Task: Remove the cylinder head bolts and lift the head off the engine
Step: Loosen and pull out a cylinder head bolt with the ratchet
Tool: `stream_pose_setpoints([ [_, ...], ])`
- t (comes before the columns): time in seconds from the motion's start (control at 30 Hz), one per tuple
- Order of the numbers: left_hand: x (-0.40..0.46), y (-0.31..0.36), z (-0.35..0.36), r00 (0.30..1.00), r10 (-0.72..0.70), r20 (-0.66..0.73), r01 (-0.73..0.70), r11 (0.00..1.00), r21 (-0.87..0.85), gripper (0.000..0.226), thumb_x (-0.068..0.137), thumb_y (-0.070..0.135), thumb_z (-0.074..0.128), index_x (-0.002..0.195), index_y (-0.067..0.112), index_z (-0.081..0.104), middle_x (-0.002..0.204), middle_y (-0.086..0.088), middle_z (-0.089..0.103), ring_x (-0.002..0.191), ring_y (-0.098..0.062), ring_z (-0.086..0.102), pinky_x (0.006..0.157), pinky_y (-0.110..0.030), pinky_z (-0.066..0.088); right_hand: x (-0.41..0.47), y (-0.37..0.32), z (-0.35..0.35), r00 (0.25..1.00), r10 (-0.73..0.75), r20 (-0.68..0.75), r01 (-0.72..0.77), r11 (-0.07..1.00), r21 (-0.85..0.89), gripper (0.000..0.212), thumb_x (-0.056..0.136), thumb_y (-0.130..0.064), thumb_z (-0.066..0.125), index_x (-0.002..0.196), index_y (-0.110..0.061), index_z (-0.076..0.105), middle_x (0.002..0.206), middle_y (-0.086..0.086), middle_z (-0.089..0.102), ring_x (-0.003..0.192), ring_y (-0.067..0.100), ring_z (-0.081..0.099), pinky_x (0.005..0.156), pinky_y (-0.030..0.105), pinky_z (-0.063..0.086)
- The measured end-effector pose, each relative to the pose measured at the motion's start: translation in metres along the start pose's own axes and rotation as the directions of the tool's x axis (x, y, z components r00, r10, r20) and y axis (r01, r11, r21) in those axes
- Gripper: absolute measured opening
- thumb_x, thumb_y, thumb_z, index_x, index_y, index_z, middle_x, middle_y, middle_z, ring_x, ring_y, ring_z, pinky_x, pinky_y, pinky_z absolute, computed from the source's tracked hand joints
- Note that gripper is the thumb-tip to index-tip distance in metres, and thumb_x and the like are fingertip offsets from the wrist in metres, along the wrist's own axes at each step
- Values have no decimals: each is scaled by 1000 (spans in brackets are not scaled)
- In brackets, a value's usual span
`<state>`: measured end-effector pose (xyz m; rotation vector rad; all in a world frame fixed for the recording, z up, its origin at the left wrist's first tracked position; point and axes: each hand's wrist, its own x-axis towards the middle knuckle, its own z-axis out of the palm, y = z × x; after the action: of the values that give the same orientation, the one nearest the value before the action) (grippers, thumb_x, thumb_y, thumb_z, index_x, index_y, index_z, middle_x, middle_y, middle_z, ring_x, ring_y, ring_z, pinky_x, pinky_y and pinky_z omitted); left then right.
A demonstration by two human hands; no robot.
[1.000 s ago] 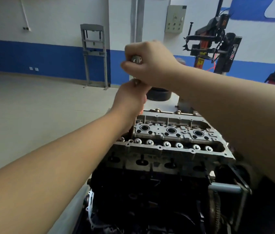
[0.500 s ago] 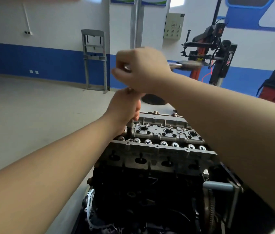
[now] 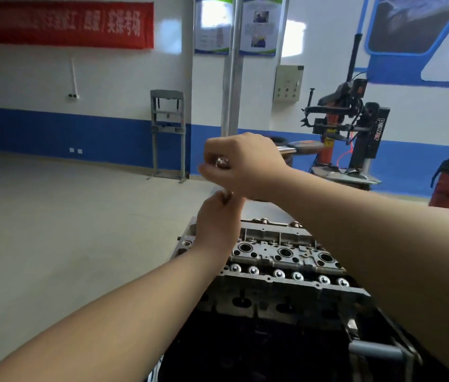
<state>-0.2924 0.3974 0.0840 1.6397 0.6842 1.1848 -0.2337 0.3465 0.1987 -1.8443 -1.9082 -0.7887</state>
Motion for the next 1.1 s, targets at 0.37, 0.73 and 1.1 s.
stream_pose_setpoints([
  [0.37,7,-8,18,983,40,-177,-21,994,109,44,100,14,51,60,20,31,40,13,38,41,-8,36,48,-26,26,11,-6,3,982,183,48,-153,914,-375,20,89,-35,56,76,-20,53,65,-3,53,54,17,49,48,27,29],
  [0.73,21,4,1,970,-97,225,85,994,62,34,98,23,52,67,8,54,43,-2,44,37,-19,44,56,-36,45,6,10,4,985,173,-4,-169,958,-231,16,92,-36,53,90,-21,57,72,-3,55,61,19,51,52,29,33],
  [1.1,16,1,0,986,-43,164,25,993,113,44,90,45,57,63,11,60,48,-4,57,49,-20,57,72,-40,53,-7,15,10,986,110,-124,-100,992,81,19,97,-38,57,92,-22,64,77,-1,64,76,25,59,63,36,46],
])
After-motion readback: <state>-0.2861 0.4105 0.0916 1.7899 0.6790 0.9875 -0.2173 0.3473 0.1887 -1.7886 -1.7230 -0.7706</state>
